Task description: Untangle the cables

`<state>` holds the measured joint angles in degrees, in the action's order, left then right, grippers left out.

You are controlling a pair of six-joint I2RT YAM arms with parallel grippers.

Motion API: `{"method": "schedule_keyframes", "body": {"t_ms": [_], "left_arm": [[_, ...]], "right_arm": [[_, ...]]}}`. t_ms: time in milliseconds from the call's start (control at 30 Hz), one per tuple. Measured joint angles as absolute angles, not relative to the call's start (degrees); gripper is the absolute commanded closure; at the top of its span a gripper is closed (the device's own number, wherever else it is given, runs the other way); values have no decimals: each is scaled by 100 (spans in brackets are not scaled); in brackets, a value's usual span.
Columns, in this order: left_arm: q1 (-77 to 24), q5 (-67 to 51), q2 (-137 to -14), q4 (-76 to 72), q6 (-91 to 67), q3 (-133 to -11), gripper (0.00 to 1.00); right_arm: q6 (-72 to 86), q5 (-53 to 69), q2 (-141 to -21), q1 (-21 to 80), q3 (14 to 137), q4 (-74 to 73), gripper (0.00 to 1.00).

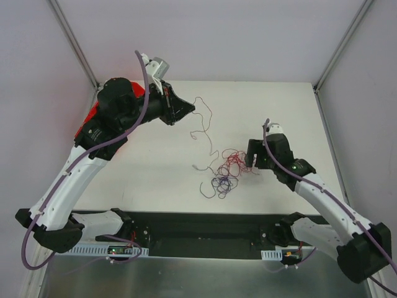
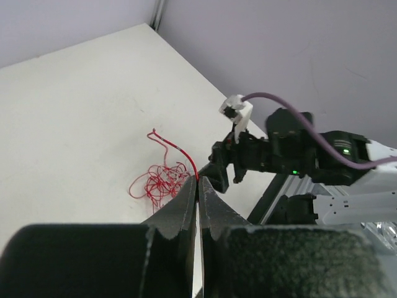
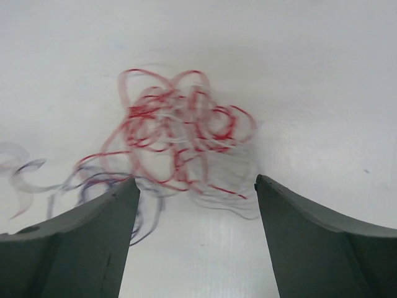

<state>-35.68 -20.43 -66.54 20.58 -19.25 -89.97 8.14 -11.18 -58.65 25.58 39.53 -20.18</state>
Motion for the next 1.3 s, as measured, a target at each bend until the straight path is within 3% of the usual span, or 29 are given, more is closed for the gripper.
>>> {"method": "schedule_keyframes", "body": {"t_ms": [233,500,700,900,1300], "left_arm": [[-3568,-1944,-6860,2265,-2069,-9004,100],[-3568,-1894,-6829,2335,-2239,-9351,100],[-3568,-1887,-6705,2390,-2320,-9640,100],[-3568,-1409,-6366,2563,-2257,-9937,100],[-3568,679,-5518,2624,-1507,-9889,100]], "right_arm": [[121,322,-4915,3295,4217,-1400,16],[36,827,-5892,4493,4204,89,18],[471,-388,-7155,4814,4466,725,32],[1007,-1559,-8152,4748,4510,792,36],[1492,-2460,-7929,3461,3874,51,34]]}}
